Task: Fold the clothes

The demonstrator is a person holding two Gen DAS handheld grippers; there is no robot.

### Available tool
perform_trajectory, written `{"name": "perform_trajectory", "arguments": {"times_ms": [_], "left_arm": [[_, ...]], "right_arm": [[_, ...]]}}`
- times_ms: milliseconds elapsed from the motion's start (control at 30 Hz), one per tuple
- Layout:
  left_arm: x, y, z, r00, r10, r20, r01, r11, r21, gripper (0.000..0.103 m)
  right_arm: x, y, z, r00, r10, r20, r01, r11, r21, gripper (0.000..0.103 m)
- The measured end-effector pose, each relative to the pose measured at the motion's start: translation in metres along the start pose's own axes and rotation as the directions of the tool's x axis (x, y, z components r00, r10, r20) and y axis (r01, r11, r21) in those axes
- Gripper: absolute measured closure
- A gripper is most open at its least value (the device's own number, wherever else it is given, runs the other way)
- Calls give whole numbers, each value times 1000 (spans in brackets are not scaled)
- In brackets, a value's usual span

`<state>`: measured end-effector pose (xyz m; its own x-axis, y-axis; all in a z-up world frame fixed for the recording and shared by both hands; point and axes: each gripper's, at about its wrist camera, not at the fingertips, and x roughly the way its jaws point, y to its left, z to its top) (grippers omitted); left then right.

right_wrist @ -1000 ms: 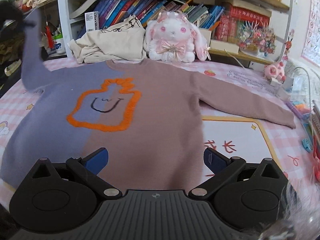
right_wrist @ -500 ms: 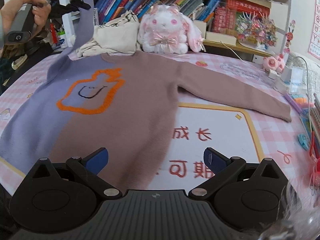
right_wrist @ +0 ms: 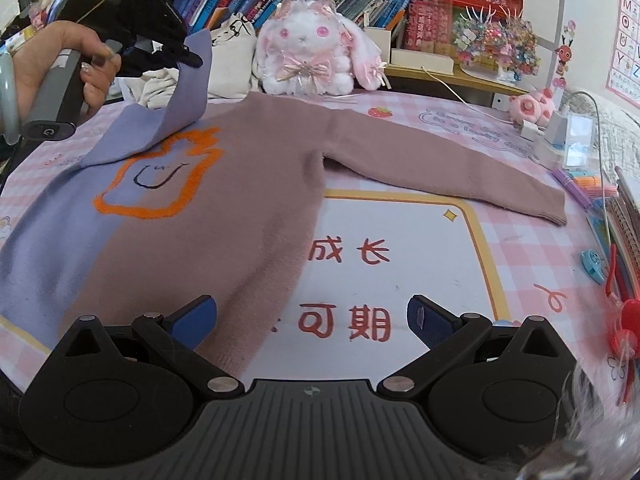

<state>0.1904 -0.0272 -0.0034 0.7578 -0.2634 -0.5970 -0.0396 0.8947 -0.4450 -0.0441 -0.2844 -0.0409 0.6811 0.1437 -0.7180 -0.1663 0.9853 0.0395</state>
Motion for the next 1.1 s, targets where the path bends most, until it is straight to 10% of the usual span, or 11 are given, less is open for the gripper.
{"name": "perform_trajectory", "arguments": {"times_ms": [100, 267, 400, 600, 900, 1100], "left_arm": [[7, -7, -3, 1000, -1, -18, 1, 1000, 8, 97], [3, -29, -3, 993, -102, -55, 105, 993, 62, 49], [-32, -33, -1, 989, -144, 17, 141, 984, 113, 42], [-92, 7, -33, 993, 89, 78, -106, 959, 262, 42], [-163, 93, -131, 911, 412, 7, -396, 871, 290, 38], [-186, 125, -144, 899, 438, 16, -427, 868, 252, 37]], "right_arm": [[1, -2, -1, 1000, -6, -6, 6, 1000, 2, 0], [2, -3, 0, 1000, -5, -8, 5, 1000, 6, 0], [7, 5, 3, 999, 34, -12, -34, 999, -13, 0], [20, 21, 9, 995, 92, -30, -92, 995, -27, 0], [24, 43, 11, 995, 83, -56, -84, 996, -8, 1], [20, 50, 4, 996, 21, -86, -15, 998, 60, 12]]}}
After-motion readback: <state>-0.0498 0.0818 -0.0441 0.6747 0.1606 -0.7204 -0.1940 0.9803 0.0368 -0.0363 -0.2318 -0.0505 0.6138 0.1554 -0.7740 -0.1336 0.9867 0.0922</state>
